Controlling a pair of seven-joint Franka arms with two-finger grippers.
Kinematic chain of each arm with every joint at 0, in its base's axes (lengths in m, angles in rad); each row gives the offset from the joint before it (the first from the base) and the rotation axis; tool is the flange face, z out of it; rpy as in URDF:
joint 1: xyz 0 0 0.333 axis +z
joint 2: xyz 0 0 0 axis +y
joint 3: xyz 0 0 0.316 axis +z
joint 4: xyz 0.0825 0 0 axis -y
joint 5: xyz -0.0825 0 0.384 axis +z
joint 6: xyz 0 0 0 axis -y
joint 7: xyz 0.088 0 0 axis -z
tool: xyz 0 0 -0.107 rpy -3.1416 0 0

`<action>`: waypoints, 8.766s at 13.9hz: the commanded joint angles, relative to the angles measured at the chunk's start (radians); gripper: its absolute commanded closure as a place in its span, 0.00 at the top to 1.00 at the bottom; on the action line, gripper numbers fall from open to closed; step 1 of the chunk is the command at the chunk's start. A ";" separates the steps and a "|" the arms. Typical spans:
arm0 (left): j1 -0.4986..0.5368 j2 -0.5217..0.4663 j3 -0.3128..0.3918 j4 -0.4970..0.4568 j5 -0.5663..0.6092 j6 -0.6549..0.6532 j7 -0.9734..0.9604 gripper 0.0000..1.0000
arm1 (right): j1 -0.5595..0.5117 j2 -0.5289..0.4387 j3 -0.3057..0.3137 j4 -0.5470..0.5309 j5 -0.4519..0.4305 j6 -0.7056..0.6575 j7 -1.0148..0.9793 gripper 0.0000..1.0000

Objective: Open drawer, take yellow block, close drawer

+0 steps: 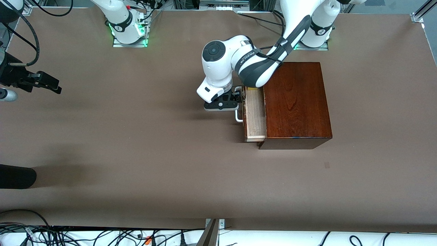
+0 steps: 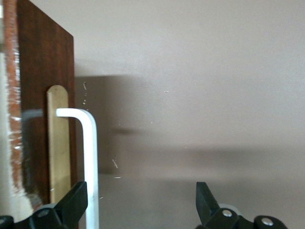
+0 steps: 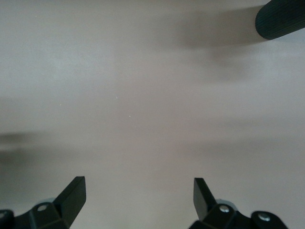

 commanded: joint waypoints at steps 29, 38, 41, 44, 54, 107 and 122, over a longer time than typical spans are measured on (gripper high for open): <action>0.482 -0.681 0.356 -0.205 -0.360 -0.375 1.095 1.00 | 0.510 0.300 0.488 0.132 -0.047 0.276 2.091 1.00; 0.514 -0.660 0.355 -0.172 -0.358 -0.459 1.085 1.00 | 0.693 0.612 0.474 0.410 -0.222 0.324 2.579 1.00; 0.514 -0.661 0.355 -0.171 -0.357 -0.468 1.083 1.00 | 0.739 0.646 0.426 0.410 -0.234 0.373 2.645 1.00; 0.520 -0.661 0.356 -0.171 -0.357 -0.485 1.083 1.00 | 0.777 0.675 0.387 0.410 -0.234 0.422 2.688 1.00; 0.529 -0.660 0.352 -0.169 -0.360 -0.485 1.086 1.00 | 0.822 0.732 0.322 0.410 -0.247 0.488 2.688 1.00; 0.479 -0.458 -0.004 -0.104 -0.432 -0.488 1.101 1.00 | 0.388 -0.166 -0.517 -0.582 0.002 0.378 -0.100 0.00; 0.183 -0.077 -0.096 0.016 -0.294 -0.103 1.621 1.00 | 0.356 0.257 -0.597 -0.673 0.279 0.764 -0.486 0.00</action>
